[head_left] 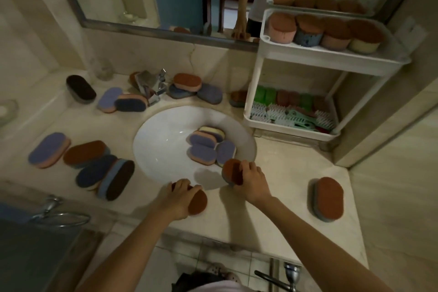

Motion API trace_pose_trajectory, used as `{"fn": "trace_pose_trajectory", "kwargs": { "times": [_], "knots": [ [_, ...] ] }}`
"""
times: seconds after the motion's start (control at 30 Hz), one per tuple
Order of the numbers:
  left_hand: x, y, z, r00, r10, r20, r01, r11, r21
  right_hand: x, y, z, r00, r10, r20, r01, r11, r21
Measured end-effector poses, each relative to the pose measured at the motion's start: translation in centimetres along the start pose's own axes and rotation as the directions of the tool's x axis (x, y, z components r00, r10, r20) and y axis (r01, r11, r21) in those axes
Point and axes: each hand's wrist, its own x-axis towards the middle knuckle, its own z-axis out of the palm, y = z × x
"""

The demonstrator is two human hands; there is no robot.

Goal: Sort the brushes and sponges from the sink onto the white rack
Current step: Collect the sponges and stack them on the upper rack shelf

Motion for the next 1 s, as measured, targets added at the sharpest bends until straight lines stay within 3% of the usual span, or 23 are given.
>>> {"fn": "trace_pose_trajectory", "kwargs": {
  "times": [0.17,0.3,0.4,0.57,0.77,0.83,0.9,1.0],
  "knots": [
    [0.7,1.3,-2.7,0.981,-0.082,-0.178,0.038,0.970,-0.240,-0.7,0.7,-3.2,0.994,-0.022,-0.110,0.028,0.998,0.057],
    [1.3,3.7,-9.2,0.891,-0.162,-0.424,-0.041,0.902,-0.431,-1.0,1.0,-8.0,0.952,-0.061,-0.300,0.110,0.983,0.149],
    [1.4,5.7,-14.5,0.811,-0.110,-0.574,-0.155,0.906,-0.393,-1.1,1.4,-12.4,0.900,-0.034,-0.434,0.132,0.971,0.199],
    [0.9,8.9,-21.7,0.602,-0.016,-0.799,-0.308,0.918,-0.251,-1.2,2.4,-19.3,0.756,0.028,-0.654,0.154,0.963,0.220],
    [0.3,12.6,-28.9,0.382,0.054,-0.923,-0.466,0.873,-0.142,-1.1,3.8,-26.7,0.565,0.046,-0.824,0.156,0.974,0.162],
    [0.8,13.4,-31.3,0.343,0.120,-0.932,-0.490,0.869,-0.068,-0.6,4.5,-28.9,0.521,0.048,-0.852,0.140,0.980,0.140],
    [1.9,13.8,-33.4,0.348,0.193,-0.918,-0.482,0.876,0.001,0.0,5.3,-30.7,0.508,0.024,-0.861,0.134,0.985,0.106],
    [3.9,14.0,-35.2,0.429,0.267,-0.863,-0.444,0.894,0.055,1.1,6.6,-32.1,0.586,-0.021,-0.810,0.076,0.997,0.029]
  ]
}}
